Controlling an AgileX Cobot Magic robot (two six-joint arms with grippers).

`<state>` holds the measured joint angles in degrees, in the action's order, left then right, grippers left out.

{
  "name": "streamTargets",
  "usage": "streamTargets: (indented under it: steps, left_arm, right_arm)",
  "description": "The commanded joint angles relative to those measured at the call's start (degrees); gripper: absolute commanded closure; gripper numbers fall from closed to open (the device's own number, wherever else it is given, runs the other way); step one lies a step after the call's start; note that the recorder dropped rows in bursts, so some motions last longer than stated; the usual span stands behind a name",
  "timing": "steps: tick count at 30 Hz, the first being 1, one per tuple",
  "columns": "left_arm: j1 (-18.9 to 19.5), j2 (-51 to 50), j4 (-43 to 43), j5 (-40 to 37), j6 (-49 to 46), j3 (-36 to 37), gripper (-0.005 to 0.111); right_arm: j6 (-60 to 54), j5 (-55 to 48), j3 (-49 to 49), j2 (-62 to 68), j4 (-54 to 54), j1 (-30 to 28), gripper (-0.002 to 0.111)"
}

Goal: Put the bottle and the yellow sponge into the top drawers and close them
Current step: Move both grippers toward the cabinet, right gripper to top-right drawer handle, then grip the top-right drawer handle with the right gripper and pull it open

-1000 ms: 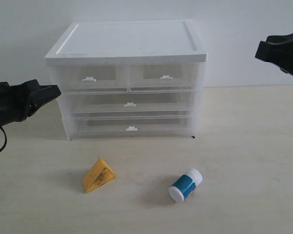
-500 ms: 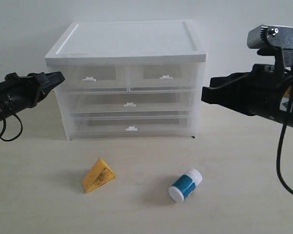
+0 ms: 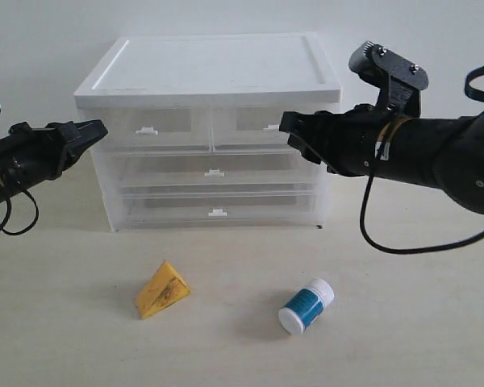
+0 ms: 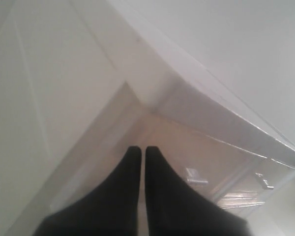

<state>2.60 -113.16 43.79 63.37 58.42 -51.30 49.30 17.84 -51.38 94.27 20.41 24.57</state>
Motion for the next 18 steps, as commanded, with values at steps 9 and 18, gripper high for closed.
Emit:
streamTargets:
  steps: [9, 18]
  left_arm:
    - [0.08, -0.44, -3.43, -0.39, -0.15, -0.33, 0.103]
    - [0.08, -0.44, -2.92, -0.39, 1.16, -0.33, 0.103]
  right_arm:
    - [11.50, 0.03, -8.68, 8.27, 0.47, 0.10, 0.072]
    - [14.23, 8.05, -9.44, 10.99, -0.32, 0.10, 0.072]
